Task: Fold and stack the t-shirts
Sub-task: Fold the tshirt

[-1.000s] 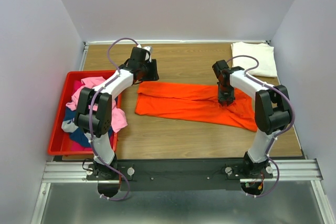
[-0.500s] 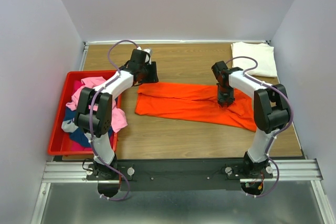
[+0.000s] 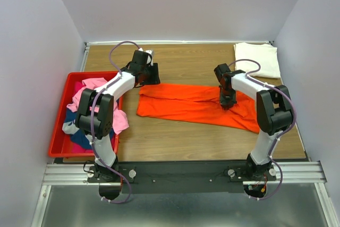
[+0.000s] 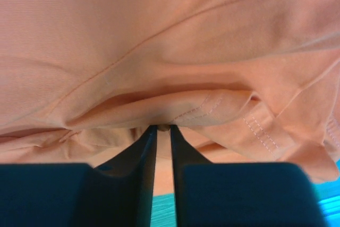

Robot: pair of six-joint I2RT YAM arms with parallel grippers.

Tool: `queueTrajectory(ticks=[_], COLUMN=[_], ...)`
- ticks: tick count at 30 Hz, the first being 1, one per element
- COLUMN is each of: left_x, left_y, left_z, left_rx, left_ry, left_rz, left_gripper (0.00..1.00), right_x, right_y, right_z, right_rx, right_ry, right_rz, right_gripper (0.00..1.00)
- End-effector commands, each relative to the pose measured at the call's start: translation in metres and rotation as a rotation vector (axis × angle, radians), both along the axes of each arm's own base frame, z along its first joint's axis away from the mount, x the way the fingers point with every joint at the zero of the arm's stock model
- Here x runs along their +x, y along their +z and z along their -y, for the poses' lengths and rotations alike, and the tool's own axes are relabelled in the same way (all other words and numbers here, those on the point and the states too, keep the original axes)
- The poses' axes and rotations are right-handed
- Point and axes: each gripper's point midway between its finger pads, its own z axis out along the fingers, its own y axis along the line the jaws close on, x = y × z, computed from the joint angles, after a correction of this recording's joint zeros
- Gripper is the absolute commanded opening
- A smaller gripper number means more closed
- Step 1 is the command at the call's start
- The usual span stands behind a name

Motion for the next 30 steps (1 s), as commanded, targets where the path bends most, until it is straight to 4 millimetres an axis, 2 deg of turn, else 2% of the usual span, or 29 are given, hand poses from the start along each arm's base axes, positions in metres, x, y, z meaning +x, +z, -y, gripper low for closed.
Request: queueTrajectory(ticks=[1, 7, 12, 19, 24, 30], left_x=[0.000, 0.000, -0.003, -0.004, -0.006, -0.010], left_y=[0.011, 0.011, 0.005, 0.000, -0.004, -0.010], left_z=[-0.001, -0.001, -0.001, 0.000, 0.000, -0.001], left_rx=[0.003, 0.003, 0.003, 0.001, 0.005, 0.016], left_ry=[0.010, 0.010, 0.005, 0.000, -0.006, -0.010], left_rz=[0.014, 0.013, 0.003, -0.006, -0.018, -0.036], left_gripper=[0.61, 0.61, 0.61, 0.61, 0.61, 0.61], right_x=[0.007, 0.007, 0.005, -0.016, -0.024, -0.033], right_y=[-0.006, -0.005, 0.013, 0.032, 0.036, 0.031], right_z=[-0.002, -0.005, -0.016, -0.035, -0.053, -0.062], right_rx=[0.017, 0.036, 0.106, 0.223, 0.322, 0.371], right_ry=[-0.007, 0.001, 0.009, 0.016, 0.029, 0.018], right_rz=[0.026, 0.027, 0.049, -0.044, -0.099, -0.147], right_gripper=[0.17, 0.01, 0.00, 0.01, 0.00, 0.01])
